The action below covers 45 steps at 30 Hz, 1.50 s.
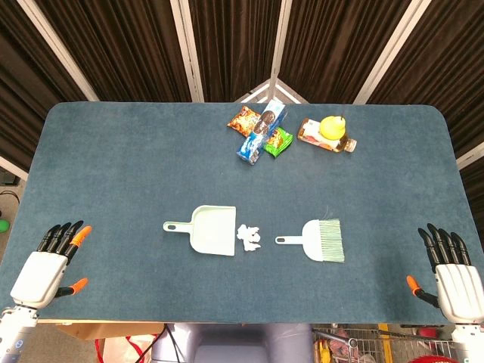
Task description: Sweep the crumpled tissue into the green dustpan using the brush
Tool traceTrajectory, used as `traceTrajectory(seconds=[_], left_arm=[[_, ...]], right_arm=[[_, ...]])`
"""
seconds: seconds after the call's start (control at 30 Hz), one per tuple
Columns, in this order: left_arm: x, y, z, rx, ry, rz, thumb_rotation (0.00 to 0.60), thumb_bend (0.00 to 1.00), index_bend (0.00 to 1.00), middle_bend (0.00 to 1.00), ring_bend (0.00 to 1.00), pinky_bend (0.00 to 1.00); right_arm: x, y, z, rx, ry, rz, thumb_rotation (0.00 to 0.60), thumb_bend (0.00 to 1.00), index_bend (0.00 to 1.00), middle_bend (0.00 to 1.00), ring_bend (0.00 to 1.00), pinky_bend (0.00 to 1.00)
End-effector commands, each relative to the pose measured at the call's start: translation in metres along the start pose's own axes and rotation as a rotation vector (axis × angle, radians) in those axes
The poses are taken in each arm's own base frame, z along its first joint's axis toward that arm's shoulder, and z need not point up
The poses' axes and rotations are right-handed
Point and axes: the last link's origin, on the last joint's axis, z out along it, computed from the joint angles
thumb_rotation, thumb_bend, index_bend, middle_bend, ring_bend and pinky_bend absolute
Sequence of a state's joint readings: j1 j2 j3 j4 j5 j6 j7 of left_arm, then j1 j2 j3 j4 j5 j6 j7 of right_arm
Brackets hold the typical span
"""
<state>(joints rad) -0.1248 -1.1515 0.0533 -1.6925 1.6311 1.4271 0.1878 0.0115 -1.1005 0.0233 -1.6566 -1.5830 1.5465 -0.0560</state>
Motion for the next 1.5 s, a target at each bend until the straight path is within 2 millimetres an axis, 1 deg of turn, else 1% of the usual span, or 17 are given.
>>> traceTrajectory(seconds=[0.03, 0.27, 0.93, 0.97, 1.0, 1.03, 1.07, 1.1, 1.13, 1.17, 1.23, 1.27, 1.3, 1.33, 1.37, 1.43, 1.5], left_arm=[[0.001, 0.0, 0.001, -0.009, 0.016, 0.0, 0.6, 0.0, 0.0, 0.0, 0.0, 0.0], [0.003, -0.001, 0.0, -0.048, 0.072, 0.034, 0.6, 0.0, 0.0, 0.0, 0.0, 0.0], [0.001, -0.001, -0.002, -0.025, 0.035, 0.019, 0.6, 0.0, 0.0, 0.0, 0.0, 0.0], [0.001, -0.001, -0.002, -0.023, 0.034, 0.017, 0.6, 0.0, 0.0, 0.0, 0.0, 0.0], [0.001, -0.001, -0.002, -0.021, 0.033, 0.015, 0.6, 0.0, 0.0, 0.0, 0.0, 0.0], [0.001, -0.001, -0.002, -0.02, 0.032, 0.014, 0.6, 0.0, 0.0, 0.0, 0.0, 0.0], [0.001, -0.002, -0.002, -0.019, 0.03, 0.014, 0.6, 0.0, 0.0, 0.0, 0.0, 0.0], [0.001, -0.001, -0.002, -0.019, 0.029, 0.013, 0.6, 0.0, 0.0, 0.0, 0.0, 0.0], [0.001, -0.002, -0.002, -0.019, 0.028, 0.014, 0.6, 0.0, 0.0, 0.0, 0.0, 0.0], [0.001, -0.002, -0.002, -0.019, 0.028, 0.016, 0.6, 0.0, 0.0, 0.0, 0.0, 0.0], [0.001, -0.002, -0.002, -0.02, 0.026, 0.019, 0.6, 0.0, 0.0, 0.0, 0.0, 0.0], [0.001, -0.002, -0.003, -0.019, 0.025, 0.019, 0.6, 0.0, 0.0, 0.0, 0.0, 0.0], [0.002, -0.002, -0.003, -0.018, 0.025, 0.018, 0.6, 0.0, 0.0, 0.0, 0.0, 0.0], [0.002, -0.002, -0.002, -0.017, 0.025, 0.018, 0.6, 0.0, 0.0, 0.0, 0.0, 0.0], [0.002, -0.002, -0.002, -0.017, 0.024, 0.017, 0.6, 0.0, 0.0, 0.0, 0.0, 0.0], [0.001, -0.002, -0.002, -0.015, 0.023, 0.017, 0.6, 0.0, 0.0, 0.0, 0.0, 0.0], [0.001, -0.002, -0.002, -0.014, 0.019, 0.021, 0.6, 0.0, 0.0, 0.0, 0.0, 0.0]], right_arm=[[-0.001, 0.0, 0.0, -0.002, -0.004, 0.002, 0.6, 0.28, 0.0, 0.0, 0.0, 0.0], [0.0, 0.0, -0.001, -0.001, -0.009, 0.001, 0.6, 0.27, 0.0, 0.0, 0.0, 0.0], [-0.001, -0.003, 0.001, -0.009, -0.067, 0.005, 0.6, 0.27, 0.0, 0.0, 0.0, 0.0], [-0.002, -0.004, 0.002, -0.009, -0.071, 0.006, 0.6, 0.27, 0.0, 0.0, 0.0, 0.01], [-0.001, -0.005, 0.004, -0.009, -0.072, 0.008, 0.6, 0.27, 0.0, 0.0, 0.0, 0.04], [-0.001, -0.007, 0.008, -0.007, -0.069, 0.011, 0.6, 0.28, 0.0, 0.0, 0.01, 0.13], [0.0, -0.01, 0.013, -0.004, -0.065, 0.018, 0.6, 0.28, 0.0, 0.01, 0.04, 0.21], [0.001, -0.016, 0.02, 0.005, -0.053, 0.038, 0.6, 0.28, 0.0, 0.04, 0.1, 0.33], [0.001, -0.021, 0.027, 0.015, -0.037, 0.055, 0.6, 0.28, 0.0, 0.11, 0.19, 0.43], [0.002, -0.026, 0.034, 0.023, -0.022, 0.068, 0.6, 0.28, 0.0, 0.17, 0.26, 0.49], [0.002, -0.035, 0.046, 0.038, -0.005, 0.087, 0.6, 0.28, 0.01, 0.39, 0.47, 0.62], [0.002, -0.041, 0.053, 0.049, 0.0, 0.093, 0.6, 0.28, 0.03, 0.47, 0.54, 0.66], [0.001, -0.047, 0.06, 0.062, 0.003, 0.094, 0.6, 0.28, 0.1, 0.61, 0.68, 0.73], [-0.001, -0.055, 0.068, 0.077, -0.001, 0.092, 0.6, 0.28, 0.17, 0.69, 0.76, 0.76], [-0.003, -0.061, 0.074, 0.091, -0.005, 0.091, 0.6, 0.28, 0.27, 0.79, 0.85, 0.81], [-0.007, -0.073, 0.086, 0.112, -0.021, 0.093, 0.6, 0.28, 0.39, 0.89, 0.94, 0.86], [-0.011, -0.086, 0.095, 0.124, -0.047, 0.098, 0.6, 0.28, 0.42, 0.93, 0.97, 0.88]])
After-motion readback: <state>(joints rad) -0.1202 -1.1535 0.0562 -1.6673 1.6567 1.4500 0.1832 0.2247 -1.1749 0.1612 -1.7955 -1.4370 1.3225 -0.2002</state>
